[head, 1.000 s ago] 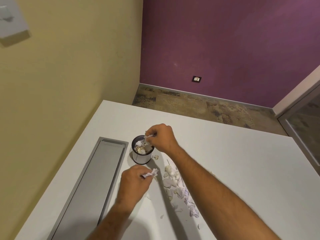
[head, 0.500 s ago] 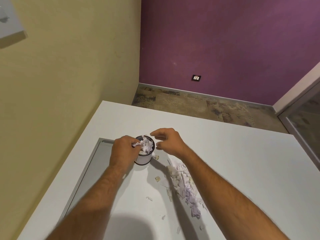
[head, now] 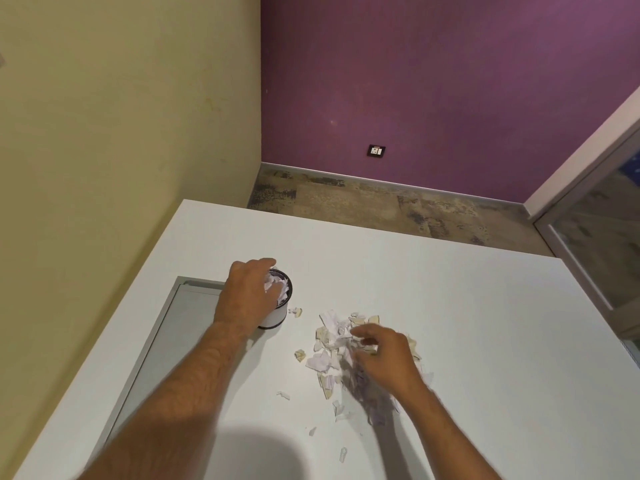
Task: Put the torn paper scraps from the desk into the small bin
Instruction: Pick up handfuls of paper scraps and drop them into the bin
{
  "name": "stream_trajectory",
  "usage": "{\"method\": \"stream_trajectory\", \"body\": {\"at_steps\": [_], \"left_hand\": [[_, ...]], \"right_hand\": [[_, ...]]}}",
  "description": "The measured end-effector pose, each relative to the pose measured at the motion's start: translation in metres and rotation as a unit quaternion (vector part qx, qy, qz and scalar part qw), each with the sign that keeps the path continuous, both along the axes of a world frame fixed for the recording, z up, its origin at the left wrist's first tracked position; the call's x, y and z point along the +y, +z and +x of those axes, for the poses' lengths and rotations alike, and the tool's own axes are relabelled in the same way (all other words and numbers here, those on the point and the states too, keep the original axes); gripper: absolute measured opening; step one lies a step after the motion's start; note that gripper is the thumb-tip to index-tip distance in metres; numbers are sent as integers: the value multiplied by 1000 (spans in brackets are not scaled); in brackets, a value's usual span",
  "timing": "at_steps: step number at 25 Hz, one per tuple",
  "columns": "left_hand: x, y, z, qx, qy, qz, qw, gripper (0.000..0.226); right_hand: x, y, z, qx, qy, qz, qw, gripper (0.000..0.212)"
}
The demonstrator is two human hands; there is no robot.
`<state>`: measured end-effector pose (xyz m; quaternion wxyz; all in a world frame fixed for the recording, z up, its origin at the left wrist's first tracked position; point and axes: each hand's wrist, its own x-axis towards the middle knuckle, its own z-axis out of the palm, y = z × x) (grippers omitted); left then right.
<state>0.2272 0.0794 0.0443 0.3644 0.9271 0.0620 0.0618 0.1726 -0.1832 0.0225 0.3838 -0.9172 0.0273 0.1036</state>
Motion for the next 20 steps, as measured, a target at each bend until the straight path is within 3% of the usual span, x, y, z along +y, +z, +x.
{"method": "stream_trajectory", "body": {"at_steps": [2, 4, 8, 11, 15, 20], "left_hand": [[-16, 0, -14, -76, -42, 1, 996, 29], [-35, -7, -33, -87, -122, 28, 988, 26], [-67, -36, -62, 58, -254, 116, 958, 57], [-87, -58, -79, 155, -277, 208, 925, 77], [-102, -82, -97, 151, -261, 275, 913, 60], [-100, -97, -107, 146, -251, 213, 933, 33]], "right_hand": [[-15, -14, -24, 11, 3, -66, 998, 38], [-25, -24, -44, 22, 12, -129, 991, 39], [-25, -35, -65, 57, 63, -231, 969, 46], [-22, -43, -70, 75, 92, -234, 965, 51], [-22, -50, -72, 54, 106, -211, 970, 40], [-22, -52, -76, 13, 99, -191, 977, 16]]}}
